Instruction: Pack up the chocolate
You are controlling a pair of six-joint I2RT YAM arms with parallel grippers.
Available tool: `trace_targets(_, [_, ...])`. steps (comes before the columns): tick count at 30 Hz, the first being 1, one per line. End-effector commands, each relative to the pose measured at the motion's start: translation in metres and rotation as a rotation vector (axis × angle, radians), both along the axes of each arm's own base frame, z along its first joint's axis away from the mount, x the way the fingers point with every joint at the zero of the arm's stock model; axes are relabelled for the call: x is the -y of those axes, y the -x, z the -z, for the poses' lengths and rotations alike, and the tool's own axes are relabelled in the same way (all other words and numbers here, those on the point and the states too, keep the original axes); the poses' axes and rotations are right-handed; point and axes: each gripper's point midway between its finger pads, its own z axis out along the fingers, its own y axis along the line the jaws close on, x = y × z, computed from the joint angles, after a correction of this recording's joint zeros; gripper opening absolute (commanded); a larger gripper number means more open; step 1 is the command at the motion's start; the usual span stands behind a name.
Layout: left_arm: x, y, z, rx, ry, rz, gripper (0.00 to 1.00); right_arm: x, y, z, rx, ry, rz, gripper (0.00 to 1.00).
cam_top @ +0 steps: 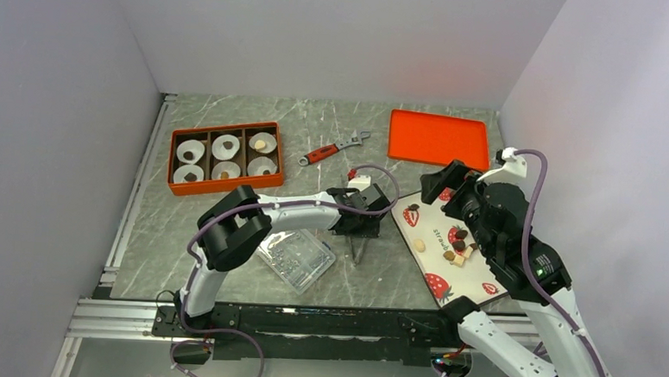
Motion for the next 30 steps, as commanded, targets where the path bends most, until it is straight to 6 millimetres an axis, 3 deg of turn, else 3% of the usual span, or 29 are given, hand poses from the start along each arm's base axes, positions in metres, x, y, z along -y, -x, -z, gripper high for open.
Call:
trace_targets(1, [0.023, -0.002, -0.014, 0.016, 0.073, 0.054, 0.81, 0.003, 0.000, 0.002, -0.011, -0.013, 0.025, 1.00])
trace_targets(6, [0.016, -0.007, -0.049, 0.071, 0.086, 0.076, 0.98, 0.000, -0.004, -0.002, -0.020, -0.018, 0.029, 1.00])
trace_targets(12, [-0.012, -0.029, -0.110, 0.159, 0.154, 0.075, 0.99, -0.012, -0.031, -0.005, -0.062, 0.031, 0.030, 0.99])
trace_targets(17, [-0.061, -0.058, -0.153, 0.211, 0.207, 0.068, 0.99, -0.039, -0.100, 0.019, -0.176, 0.027, -0.061, 0.95])
trace_targets(20, [-0.093, -0.067, -0.173, 0.240, 0.227, 0.080, 0.99, -0.043, -0.156, 0.052, -0.270, 0.047, -0.062, 0.85])
trace_targets(26, [-0.140, -0.058, -0.197, 0.271, 0.272, 0.126, 0.92, -0.053, -0.260, 0.110, -0.400, 0.139, -0.049, 0.54])
trace_targets(28, [-0.152, -0.053, -0.202, 0.287, 0.277, 0.129, 0.91, -0.053, -0.285, 0.135, -0.456, 0.177, -0.032, 0.45])
trace_targets(30, [-0.161, -0.049, -0.207, 0.301, 0.282, 0.136, 0.90, -0.051, -0.307, 0.157, -0.487, 0.212, -0.015, 0.42])
